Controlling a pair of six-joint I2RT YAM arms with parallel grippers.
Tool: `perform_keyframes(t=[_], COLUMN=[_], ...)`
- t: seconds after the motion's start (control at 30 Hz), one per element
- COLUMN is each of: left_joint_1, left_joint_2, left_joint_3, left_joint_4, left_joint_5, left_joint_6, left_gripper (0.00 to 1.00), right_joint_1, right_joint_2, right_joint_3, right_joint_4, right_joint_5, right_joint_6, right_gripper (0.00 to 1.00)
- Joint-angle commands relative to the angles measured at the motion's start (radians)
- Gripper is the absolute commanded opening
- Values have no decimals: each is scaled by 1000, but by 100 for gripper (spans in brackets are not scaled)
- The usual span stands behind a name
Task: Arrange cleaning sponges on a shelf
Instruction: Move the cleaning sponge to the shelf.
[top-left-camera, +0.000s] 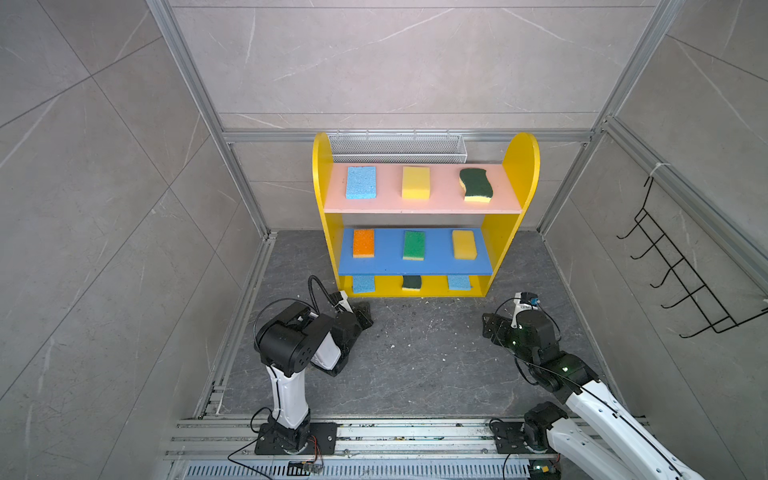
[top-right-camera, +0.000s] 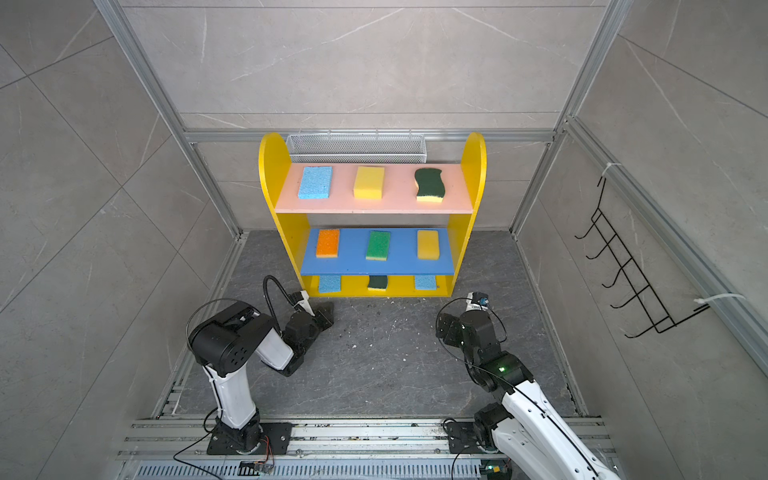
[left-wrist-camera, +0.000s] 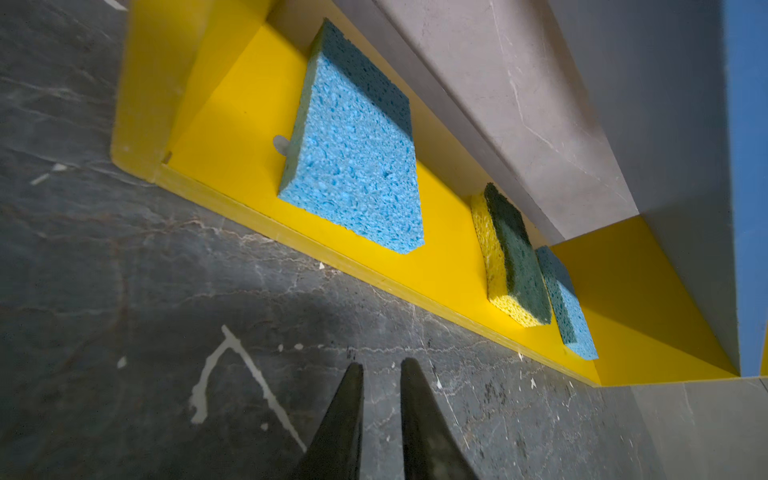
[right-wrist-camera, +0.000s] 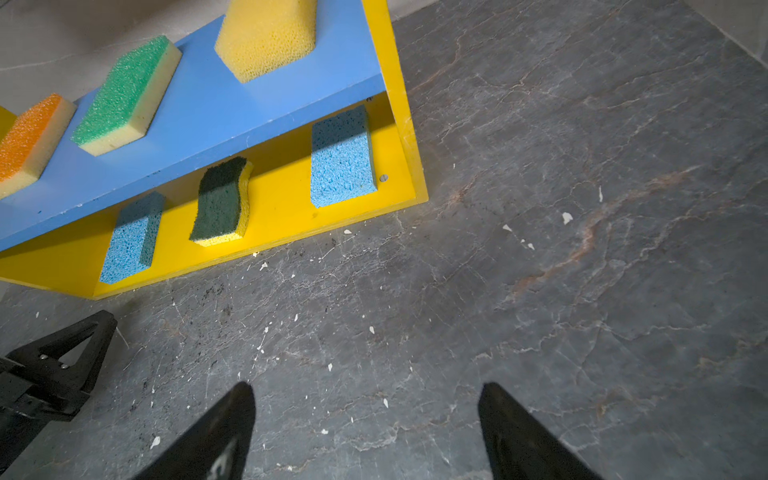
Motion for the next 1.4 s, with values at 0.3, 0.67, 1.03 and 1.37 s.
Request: perform_keyframes(t=[0.3, 0.67, 1.03, 1.37], left_joint_1=[2, 2, -12, -35], left_joint_2=[72, 123, 163, 217], left_joint_3=[113, 165, 212, 248], left_joint_4=[53, -15, -37, -39], left_joint_5=[-167, -224, -272, -355], left_joint_6=[-36, -75, -106, -158], left_gripper=[25, 25, 26, 27], right_joint_1=[-10, -15, -20, -25], right_joint_2=[48, 58, 65, 61], right_joint_3=[-33, -41, -51, -61], right_joint_4=[64, 87, 101, 111], right_joint_5=[6, -27, -58, -79], right_joint_6=[-34, -31, -28, -22], right_gripper=[87, 87, 87, 87])
